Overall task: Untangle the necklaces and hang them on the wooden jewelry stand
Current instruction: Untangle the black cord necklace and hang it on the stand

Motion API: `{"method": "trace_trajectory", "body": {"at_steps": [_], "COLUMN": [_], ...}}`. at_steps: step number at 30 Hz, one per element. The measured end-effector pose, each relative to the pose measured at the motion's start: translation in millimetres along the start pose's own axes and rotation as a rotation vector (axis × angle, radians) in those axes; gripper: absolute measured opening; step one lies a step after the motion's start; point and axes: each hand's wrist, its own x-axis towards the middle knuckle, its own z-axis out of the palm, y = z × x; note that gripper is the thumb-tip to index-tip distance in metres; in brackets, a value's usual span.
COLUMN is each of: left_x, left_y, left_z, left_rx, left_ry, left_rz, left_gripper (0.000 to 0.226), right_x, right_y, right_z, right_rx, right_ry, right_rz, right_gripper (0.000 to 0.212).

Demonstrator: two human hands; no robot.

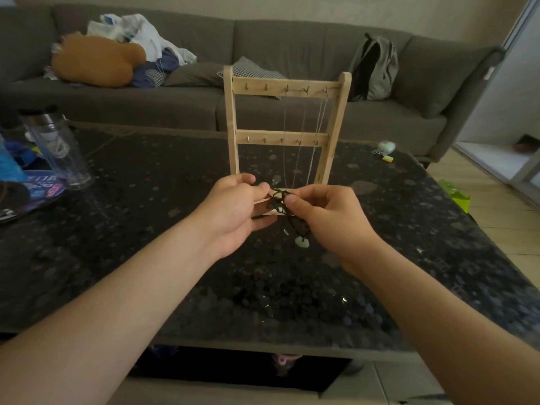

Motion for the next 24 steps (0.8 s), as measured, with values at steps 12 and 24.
{"method": "trace_trajectory", "body": {"at_steps": [12, 24], "left_x": [-1.7, -4.1], "left_y": [5.2, 3.8], "left_z": [-1.0, 5.2], "left_rx": [-0.183, -0.255], "left_ry": [0.012, 0.035], "left_rz": [0.003, -0.086], "left_gripper": [0.026, 0.021], "right_x": [0.3, 1.1], "right_y": [0.2, 0.4], "right_z": [2.6, 7.8], "right_rx": [-0.091, -0.028], "right_ry": [0.033, -0.042], "right_rz": [-0.044, 0.033], "right_gripper": [0.009, 0.029]}}
